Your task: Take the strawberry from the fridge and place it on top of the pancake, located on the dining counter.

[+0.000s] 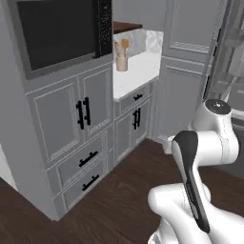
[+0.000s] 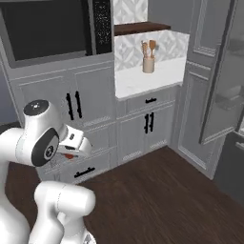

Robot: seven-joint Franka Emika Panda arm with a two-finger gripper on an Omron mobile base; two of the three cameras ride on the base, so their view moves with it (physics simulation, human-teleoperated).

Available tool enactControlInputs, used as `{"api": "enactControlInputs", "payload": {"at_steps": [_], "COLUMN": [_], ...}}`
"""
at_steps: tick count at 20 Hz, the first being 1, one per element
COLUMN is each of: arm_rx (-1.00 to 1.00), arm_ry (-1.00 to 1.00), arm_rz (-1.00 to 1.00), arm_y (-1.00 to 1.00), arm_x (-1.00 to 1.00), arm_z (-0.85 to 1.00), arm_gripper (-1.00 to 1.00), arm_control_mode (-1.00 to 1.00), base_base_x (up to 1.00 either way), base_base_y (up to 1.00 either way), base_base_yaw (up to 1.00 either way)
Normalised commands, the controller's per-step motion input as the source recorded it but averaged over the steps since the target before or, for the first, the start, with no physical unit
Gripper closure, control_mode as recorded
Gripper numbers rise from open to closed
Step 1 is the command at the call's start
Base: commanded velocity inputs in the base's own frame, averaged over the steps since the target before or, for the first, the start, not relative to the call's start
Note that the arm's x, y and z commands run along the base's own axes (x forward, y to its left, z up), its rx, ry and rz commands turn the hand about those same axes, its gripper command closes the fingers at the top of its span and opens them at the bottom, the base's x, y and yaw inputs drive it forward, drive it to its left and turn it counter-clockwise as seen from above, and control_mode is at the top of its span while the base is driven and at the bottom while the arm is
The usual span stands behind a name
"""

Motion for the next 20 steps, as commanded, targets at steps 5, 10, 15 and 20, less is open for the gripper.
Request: {"api": "enactControlInputs", "payload": {"at_steps": [5,10,15,20], "arm_rx": [0.0,0.0,0.0,0.0], "arm_ry": [0.0,0.0,0.0,0.0], "arm_rz": [0.0,0.0,0.0,0.0], "arm_y": [0.0,0.0,0.0,0.0], "arm_x": [0.0,0.0,0.0,0.0], "arm_z": [0.0,0.0,0.0,0.0], "arm_gripper": [1.0,1.0,1.0,1.0], "arm_control_mode": [1.0,1.0,1.0,1.0], "base_base_x": [-0.5,-0.41,-0.14,0.43], "base_base_y": [0.95,0.95,0.97,0.41], "base_base_yaw": [0.88,0.85,0.79,0.36]}}
